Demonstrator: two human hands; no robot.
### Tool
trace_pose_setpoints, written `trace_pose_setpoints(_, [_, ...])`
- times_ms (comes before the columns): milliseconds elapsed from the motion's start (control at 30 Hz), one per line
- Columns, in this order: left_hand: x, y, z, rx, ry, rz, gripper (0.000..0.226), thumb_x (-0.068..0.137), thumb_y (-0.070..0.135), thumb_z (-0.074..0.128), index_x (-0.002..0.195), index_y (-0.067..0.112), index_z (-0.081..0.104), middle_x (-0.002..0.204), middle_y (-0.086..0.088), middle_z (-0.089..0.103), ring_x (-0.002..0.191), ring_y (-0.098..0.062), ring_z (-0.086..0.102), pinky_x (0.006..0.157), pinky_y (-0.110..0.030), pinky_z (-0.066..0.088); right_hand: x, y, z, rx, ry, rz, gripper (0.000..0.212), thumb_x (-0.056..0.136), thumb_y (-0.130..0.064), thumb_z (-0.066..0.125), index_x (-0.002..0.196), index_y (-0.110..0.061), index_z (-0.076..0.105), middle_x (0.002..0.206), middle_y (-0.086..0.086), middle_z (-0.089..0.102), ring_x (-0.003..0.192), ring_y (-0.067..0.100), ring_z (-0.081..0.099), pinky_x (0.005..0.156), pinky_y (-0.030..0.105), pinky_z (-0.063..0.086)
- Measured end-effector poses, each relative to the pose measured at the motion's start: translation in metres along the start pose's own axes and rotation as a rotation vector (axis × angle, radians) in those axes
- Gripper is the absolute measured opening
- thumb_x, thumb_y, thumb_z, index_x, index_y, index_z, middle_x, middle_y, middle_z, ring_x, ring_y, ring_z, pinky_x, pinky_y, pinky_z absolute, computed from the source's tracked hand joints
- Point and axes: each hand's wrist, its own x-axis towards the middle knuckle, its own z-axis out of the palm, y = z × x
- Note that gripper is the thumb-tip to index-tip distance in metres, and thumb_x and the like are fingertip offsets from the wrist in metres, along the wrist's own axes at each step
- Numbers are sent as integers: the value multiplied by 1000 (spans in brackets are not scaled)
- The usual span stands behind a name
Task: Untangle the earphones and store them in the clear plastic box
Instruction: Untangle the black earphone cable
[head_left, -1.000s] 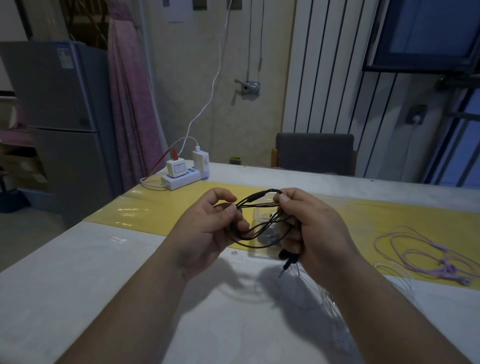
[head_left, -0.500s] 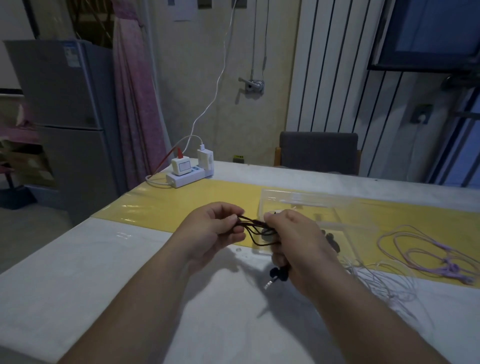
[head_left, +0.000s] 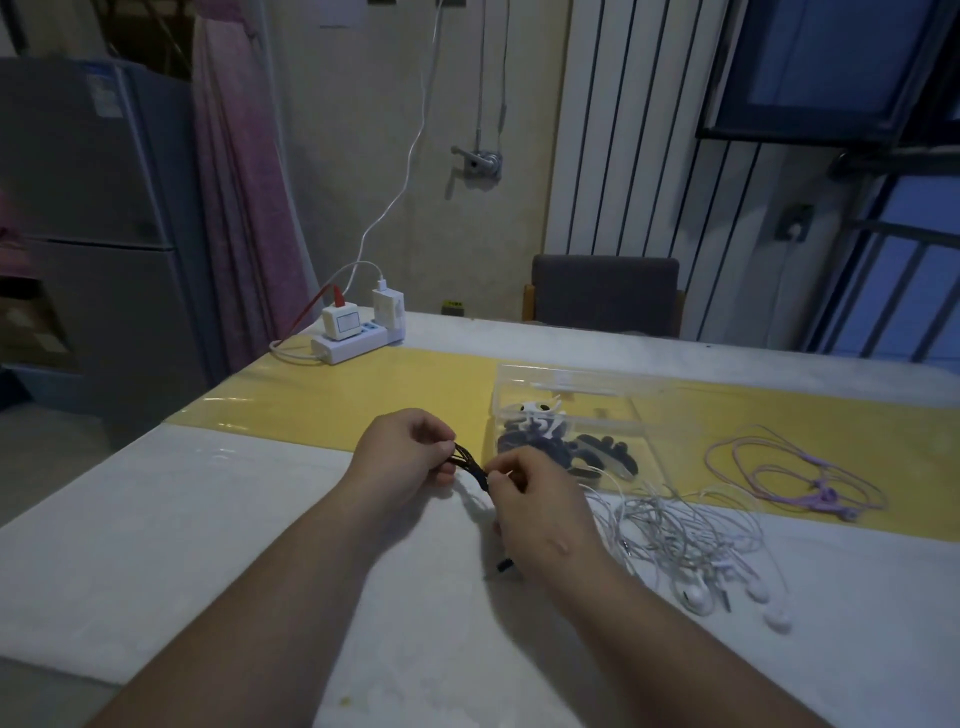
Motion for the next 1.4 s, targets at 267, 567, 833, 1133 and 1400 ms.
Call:
trace_pose_setpoints(267, [-6,-3,15,652,-78,224,20,79,10,76,67,24,68,71,6,69,72,-11,64,64,-23,47,-33,10,-15,-523,-11,-106,14,87,-19,50,91,-20,63,90,-1,63,89,22,55,70,33,41])
trace_pose_setpoints(567, [-22,0,53,950,-106,393,24,81,4,59,88,20,74,88,-1,70,83,-20,61,69,-25,41,-38,27,-16,-762,39,-180,19,91,-17,48,90,-16,66,86,2,42,75,24,47,58,35,29])
trace_pose_setpoints(833, [-19,0,63,1096,-120,405,23,80,3,55,89,16,72,85,-5,66,79,-23,58,64,-24,36,-39,22,-21,-797,-41,-174,22,91,-15,48,96,-14,69,83,2,39,92,27,55,65,33,32])
trace_pose_setpoints(1133, [-25,3,59,1222,-144,527,34,84,9,56,110,24,73,98,-9,64,93,-25,59,65,-25,29,-45,6,-22,-936,-53,-196,25,91,-11,46,107,-13,65,110,9,59,110,29,50,73,32,26])
trace_pose_setpoints(1400, [-21,-6,52,976,-111,491,38,87,3,55,116,22,71,114,-5,68,106,-23,59,76,-22,34,-32,9,-29,-752,-6,-151,19,89,-11,48,102,-15,62,100,7,61,95,27,60,66,31,34])
